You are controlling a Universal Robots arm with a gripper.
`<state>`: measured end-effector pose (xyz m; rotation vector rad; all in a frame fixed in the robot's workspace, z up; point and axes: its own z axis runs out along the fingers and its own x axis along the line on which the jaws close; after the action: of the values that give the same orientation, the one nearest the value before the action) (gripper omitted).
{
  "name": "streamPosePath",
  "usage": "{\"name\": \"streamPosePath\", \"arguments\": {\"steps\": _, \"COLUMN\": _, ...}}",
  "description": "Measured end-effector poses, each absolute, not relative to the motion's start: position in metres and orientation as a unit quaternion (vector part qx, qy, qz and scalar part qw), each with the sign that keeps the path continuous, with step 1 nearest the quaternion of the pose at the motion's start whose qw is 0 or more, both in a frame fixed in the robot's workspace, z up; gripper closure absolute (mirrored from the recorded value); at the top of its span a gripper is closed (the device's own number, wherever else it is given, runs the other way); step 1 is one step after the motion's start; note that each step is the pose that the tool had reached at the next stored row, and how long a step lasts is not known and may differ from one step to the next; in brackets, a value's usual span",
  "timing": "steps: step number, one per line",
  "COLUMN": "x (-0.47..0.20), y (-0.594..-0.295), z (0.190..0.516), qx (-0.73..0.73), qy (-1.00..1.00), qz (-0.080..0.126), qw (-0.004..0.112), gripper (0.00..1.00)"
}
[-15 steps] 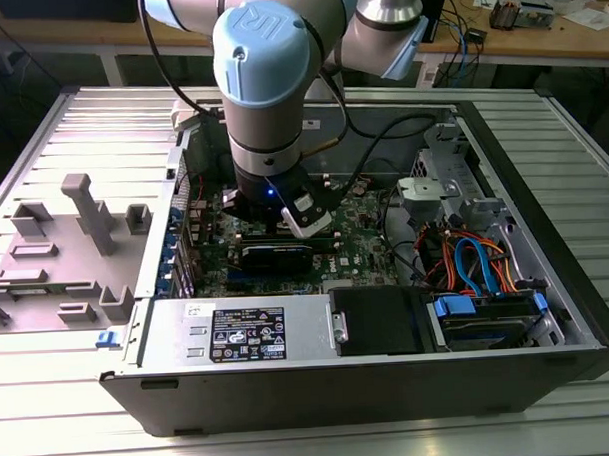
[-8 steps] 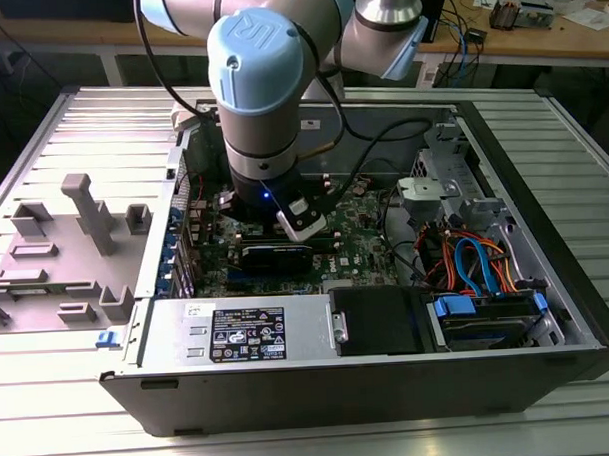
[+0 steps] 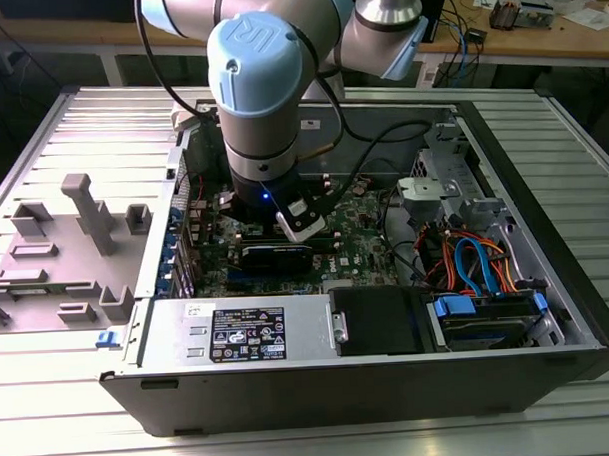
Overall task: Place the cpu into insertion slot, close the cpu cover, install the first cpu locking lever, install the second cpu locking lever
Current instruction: 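Install the second cpu locking lever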
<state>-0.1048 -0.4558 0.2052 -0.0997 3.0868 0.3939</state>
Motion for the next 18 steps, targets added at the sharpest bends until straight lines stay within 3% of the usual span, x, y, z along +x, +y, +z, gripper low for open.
{"name": "streamPosePath", "arguments": {"steps": 18, "x": -0.1092, "y": -0.4522, "z": 0.2008, "qx": -0.021, "qy": 0.991, "qz": 0.128, "qw": 0.015, "gripper": 0.89}}
